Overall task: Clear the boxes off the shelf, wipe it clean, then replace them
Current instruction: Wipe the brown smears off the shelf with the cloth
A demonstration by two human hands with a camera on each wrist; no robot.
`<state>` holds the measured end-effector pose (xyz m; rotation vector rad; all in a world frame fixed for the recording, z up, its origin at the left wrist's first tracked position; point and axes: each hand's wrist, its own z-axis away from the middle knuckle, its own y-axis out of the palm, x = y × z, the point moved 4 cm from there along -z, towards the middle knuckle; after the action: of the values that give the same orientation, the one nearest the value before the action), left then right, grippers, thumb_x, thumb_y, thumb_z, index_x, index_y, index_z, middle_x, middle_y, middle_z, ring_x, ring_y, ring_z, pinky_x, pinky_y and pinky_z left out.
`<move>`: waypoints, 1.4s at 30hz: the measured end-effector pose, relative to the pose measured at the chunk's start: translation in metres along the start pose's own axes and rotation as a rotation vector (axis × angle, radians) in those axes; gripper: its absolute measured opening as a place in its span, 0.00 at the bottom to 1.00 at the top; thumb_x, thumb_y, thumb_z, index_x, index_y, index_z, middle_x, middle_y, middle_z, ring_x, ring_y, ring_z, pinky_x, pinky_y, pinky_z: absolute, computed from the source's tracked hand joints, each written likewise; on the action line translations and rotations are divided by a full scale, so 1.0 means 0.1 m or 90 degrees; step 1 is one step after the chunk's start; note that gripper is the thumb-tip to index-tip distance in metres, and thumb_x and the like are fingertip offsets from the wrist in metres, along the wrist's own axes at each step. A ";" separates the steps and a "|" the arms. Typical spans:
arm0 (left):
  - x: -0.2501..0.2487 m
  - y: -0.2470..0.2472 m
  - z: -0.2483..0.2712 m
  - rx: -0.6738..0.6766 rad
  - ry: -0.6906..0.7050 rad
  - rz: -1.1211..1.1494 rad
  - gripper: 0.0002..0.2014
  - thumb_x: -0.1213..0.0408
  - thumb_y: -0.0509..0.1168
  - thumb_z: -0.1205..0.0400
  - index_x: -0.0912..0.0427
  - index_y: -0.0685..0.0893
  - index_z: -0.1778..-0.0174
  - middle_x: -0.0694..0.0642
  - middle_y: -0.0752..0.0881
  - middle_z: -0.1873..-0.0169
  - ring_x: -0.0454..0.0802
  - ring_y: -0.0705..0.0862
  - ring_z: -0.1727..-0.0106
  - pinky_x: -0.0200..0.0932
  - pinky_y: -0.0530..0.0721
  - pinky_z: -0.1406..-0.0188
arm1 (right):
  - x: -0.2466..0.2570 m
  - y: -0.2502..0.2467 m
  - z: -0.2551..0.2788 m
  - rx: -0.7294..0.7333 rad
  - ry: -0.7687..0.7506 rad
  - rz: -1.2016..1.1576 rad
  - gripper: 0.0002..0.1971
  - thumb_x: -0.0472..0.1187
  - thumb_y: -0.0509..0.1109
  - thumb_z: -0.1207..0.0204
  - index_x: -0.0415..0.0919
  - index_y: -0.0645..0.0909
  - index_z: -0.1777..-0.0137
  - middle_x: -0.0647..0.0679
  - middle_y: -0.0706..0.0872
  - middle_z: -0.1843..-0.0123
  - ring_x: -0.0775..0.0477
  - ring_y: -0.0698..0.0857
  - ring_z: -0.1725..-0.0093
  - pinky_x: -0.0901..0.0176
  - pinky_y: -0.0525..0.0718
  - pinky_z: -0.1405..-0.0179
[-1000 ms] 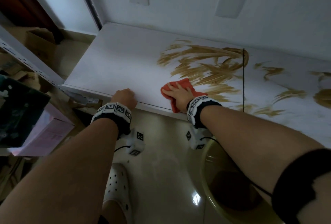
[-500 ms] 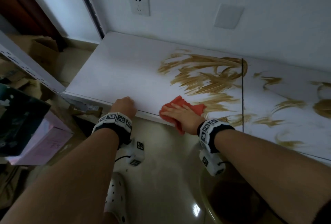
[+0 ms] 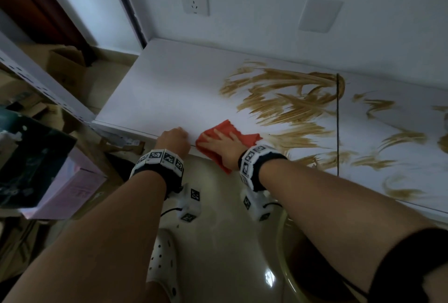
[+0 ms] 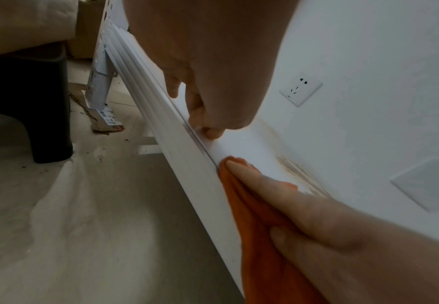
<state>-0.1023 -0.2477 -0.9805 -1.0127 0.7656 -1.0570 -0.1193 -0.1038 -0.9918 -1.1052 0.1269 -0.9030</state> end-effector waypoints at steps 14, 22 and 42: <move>-0.03 0.00 -0.03 0.022 -0.039 0.038 0.14 0.71 0.54 0.20 0.66 0.82 0.44 0.63 0.84 0.41 0.60 0.81 0.39 0.49 0.76 0.35 | -0.70 -0.02 0.49 -0.036 0.198 -0.095 0.44 0.23 0.57 0.26 0.60 0.47 0.18 0.56 0.41 0.15 0.46 0.39 0.16 0.35 0.40 0.21; -0.07 -0.11 -0.05 0.026 -0.083 0.063 0.11 0.69 0.57 0.21 0.66 0.85 0.53 0.64 0.87 0.50 0.60 0.85 0.48 0.46 0.83 0.46 | -0.17 -0.02 0.09 0.009 0.075 -0.063 0.44 0.25 0.61 0.25 0.61 0.48 0.18 0.57 0.40 0.15 0.44 0.38 0.16 0.33 0.38 0.21; -0.44 -0.07 -0.04 0.127 0.079 -0.039 0.18 0.69 0.52 0.19 0.62 0.79 0.35 0.59 0.79 0.33 0.57 0.79 0.34 0.45 0.77 0.37 | -0.68 -0.08 0.45 -0.024 0.203 -0.092 0.46 0.23 0.58 0.28 0.62 0.47 0.18 0.55 0.40 0.15 0.42 0.38 0.16 0.30 0.38 0.23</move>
<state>-0.1228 -0.2087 -0.9737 -0.8104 0.7159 -1.2323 -0.1452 -0.0266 -0.9867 -1.0077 0.3310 -1.2070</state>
